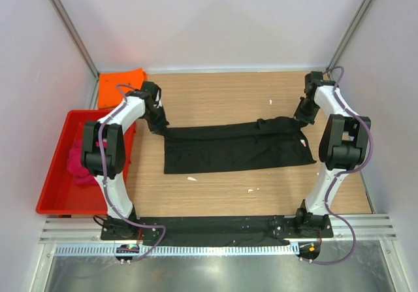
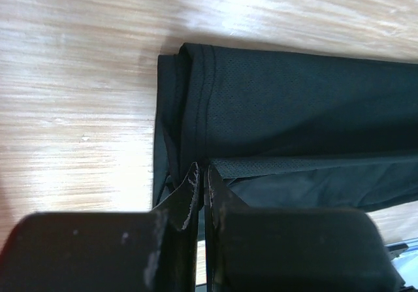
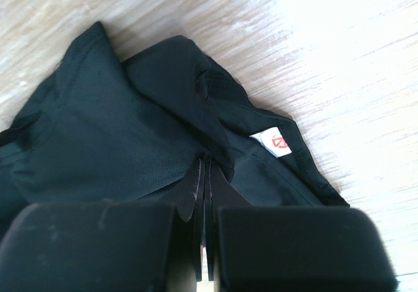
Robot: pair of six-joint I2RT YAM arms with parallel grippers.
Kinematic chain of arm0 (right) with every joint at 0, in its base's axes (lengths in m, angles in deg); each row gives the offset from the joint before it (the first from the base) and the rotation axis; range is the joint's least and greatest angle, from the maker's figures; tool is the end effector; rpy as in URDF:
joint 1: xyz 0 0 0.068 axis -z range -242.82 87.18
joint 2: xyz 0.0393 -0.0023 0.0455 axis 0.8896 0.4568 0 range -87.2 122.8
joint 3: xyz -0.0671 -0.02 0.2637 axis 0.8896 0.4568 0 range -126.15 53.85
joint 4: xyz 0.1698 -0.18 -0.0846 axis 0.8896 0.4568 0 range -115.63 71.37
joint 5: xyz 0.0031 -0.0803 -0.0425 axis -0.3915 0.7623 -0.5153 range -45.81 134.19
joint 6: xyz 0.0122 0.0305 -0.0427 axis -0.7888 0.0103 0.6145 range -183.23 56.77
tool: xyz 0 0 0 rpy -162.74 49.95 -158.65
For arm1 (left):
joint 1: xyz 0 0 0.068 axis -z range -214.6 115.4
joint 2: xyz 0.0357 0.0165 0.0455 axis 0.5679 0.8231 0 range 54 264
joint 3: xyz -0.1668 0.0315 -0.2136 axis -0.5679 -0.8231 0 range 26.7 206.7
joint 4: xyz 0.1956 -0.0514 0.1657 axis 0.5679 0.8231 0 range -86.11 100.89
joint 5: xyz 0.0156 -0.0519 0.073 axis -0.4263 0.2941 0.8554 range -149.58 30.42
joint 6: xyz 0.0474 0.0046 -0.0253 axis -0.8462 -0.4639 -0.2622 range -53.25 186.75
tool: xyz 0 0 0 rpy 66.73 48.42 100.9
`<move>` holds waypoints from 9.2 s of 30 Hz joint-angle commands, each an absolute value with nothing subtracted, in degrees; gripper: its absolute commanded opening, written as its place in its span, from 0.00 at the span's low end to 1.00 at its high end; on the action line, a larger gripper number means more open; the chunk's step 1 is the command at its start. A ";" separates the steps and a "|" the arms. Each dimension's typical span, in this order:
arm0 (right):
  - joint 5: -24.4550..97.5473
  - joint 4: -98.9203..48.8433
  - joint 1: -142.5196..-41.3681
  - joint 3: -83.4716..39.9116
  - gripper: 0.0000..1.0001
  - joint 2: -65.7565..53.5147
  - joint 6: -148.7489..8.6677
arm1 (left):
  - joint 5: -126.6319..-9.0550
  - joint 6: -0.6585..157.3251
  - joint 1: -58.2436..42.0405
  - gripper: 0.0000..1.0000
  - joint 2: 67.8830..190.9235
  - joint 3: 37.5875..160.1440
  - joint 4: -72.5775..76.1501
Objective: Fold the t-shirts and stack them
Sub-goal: Fold the tshirt
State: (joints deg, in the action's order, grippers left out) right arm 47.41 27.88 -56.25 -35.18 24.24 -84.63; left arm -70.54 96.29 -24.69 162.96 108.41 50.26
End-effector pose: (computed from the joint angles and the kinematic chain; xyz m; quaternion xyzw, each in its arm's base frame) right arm 0.3898 -0.0469 0.2151 0.2431 0.9618 -0.0118 0.1251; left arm 0.3750 -0.0724 0.1998 -0.1545 0.9732 -0.1368 0.1016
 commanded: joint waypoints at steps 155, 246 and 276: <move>50.51 29.11 -66.16 -12.42 0.01 7.02 -128.27 | -81.99 92.15 -17.46 0.29 167.46 111.95 51.88; 33.03 9.00 -49.72 -20.67 0.34 17.03 -87.74 | -77.51 96.11 -24.32 0.33 167.99 113.53 54.16; 32.50 9.70 -46.82 -28.85 0.01 23.89 -96.71 | -73.91 95.85 -23.35 0.00 159.38 104.84 54.87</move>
